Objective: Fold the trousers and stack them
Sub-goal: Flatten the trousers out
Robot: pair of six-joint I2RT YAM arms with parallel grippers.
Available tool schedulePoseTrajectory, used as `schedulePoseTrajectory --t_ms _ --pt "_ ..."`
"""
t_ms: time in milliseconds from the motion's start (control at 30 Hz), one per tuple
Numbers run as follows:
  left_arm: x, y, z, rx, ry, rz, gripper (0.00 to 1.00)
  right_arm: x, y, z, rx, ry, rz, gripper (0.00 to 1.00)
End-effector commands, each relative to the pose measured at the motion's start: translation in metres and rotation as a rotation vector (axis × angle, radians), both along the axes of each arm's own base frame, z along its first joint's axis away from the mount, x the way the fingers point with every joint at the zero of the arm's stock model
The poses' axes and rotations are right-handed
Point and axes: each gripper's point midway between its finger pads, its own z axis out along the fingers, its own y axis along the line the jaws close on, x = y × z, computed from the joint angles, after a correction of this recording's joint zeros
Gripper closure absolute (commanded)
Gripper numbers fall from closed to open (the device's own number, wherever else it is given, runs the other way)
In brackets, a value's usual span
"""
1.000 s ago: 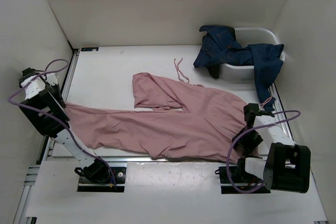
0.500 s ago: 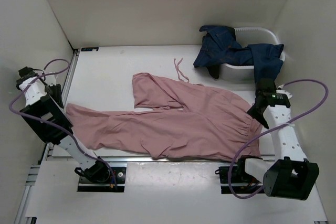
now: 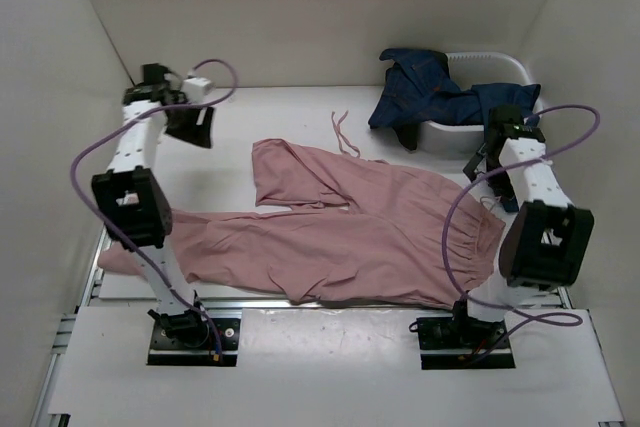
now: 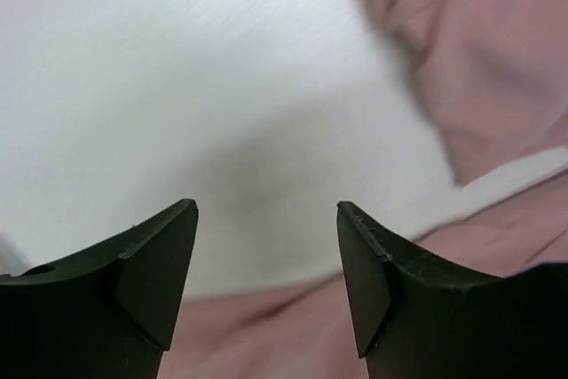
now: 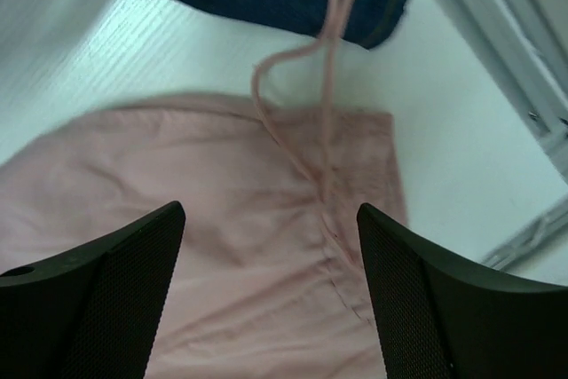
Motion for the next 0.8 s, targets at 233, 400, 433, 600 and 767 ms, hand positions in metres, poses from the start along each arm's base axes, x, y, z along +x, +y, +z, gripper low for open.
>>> schedulePoseTrajectory --t_ms 233,400,433,600,767 --pt "0.093 -0.158 -0.049 -0.066 -0.005 -0.217 0.12 0.025 0.019 -0.073 0.174 0.076 -0.038 0.17" --pt "0.103 -0.168 -0.086 -0.060 0.023 -0.209 0.00 0.025 0.018 -0.110 0.182 0.148 -0.077 0.19" --pt "0.103 -0.167 -0.093 -0.052 0.035 -0.204 0.00 0.024 0.020 -0.115 0.194 0.159 -0.086 0.22" --pt "0.070 -0.182 -0.134 -0.118 0.160 -0.267 0.52 0.030 0.023 -0.121 0.208 0.139 -0.089 0.67" --pt "0.057 -0.170 -0.114 -0.067 0.159 -0.252 0.86 0.026 0.021 -0.111 0.197 0.141 -0.082 0.98"
